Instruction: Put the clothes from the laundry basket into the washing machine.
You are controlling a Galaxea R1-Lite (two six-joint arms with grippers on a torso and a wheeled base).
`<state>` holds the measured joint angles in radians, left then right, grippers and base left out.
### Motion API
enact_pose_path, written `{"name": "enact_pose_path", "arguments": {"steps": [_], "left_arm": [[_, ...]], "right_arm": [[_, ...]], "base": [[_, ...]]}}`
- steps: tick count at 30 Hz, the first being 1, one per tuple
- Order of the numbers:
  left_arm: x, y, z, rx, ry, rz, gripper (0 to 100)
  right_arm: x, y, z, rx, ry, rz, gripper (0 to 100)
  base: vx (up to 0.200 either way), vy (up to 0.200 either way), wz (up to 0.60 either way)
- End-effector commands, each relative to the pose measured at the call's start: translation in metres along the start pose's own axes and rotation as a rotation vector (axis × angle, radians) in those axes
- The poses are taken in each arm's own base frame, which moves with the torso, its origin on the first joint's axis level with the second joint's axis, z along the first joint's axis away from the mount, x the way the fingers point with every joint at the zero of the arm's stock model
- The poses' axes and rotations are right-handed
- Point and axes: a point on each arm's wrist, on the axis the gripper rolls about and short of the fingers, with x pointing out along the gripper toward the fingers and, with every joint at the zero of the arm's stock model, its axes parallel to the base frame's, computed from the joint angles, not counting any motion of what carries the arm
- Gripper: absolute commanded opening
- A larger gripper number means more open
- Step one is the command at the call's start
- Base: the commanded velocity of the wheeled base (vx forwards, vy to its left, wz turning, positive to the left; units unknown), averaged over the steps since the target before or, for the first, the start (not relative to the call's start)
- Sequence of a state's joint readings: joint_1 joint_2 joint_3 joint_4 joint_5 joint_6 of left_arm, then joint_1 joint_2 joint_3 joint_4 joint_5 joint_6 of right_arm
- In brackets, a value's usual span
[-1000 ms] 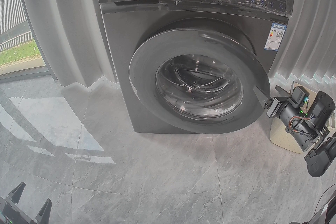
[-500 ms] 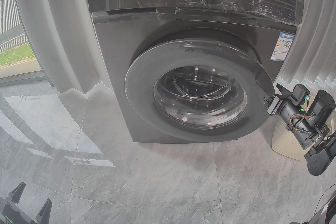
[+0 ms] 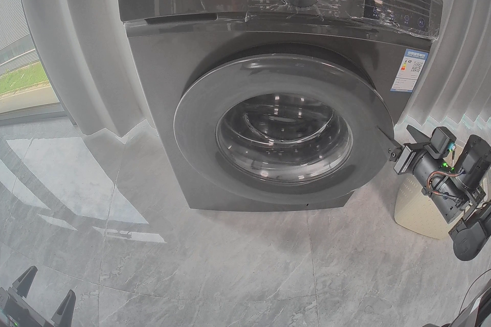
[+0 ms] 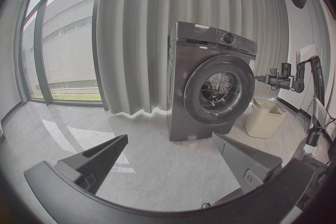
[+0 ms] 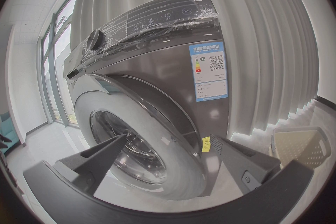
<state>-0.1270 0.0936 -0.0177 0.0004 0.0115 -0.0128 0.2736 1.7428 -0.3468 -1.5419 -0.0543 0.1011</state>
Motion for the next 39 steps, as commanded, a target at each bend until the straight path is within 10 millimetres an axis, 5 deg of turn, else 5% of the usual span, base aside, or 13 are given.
{"name": "enact_pose_path", "arguments": {"steps": [1,9,31,39], "left_arm": [[0.001,0.000,-0.005,-0.002,0.019,0.001,100],[0.001,0.000,-0.005,-0.002,0.019,0.001,100],[0.001,0.000,-0.005,-0.002,0.019,0.001,100],[0.001,0.000,-0.005,-0.002,0.019,0.001,100]], "right_arm": [[-0.013,0.001,0.002,-0.035,0.008,0.015,100],[-0.045,0.011,-0.012,-0.090,0.115,0.203,100],[-0.016,0.027,-0.012,-0.014,0.069,0.143,100],[-0.025,0.025,-0.011,-0.020,0.079,0.145,100]], "base": [[0.000,0.000,0.00],[0.000,0.000,0.00],[0.091,0.000,0.00],[0.000,0.000,0.00]]}}
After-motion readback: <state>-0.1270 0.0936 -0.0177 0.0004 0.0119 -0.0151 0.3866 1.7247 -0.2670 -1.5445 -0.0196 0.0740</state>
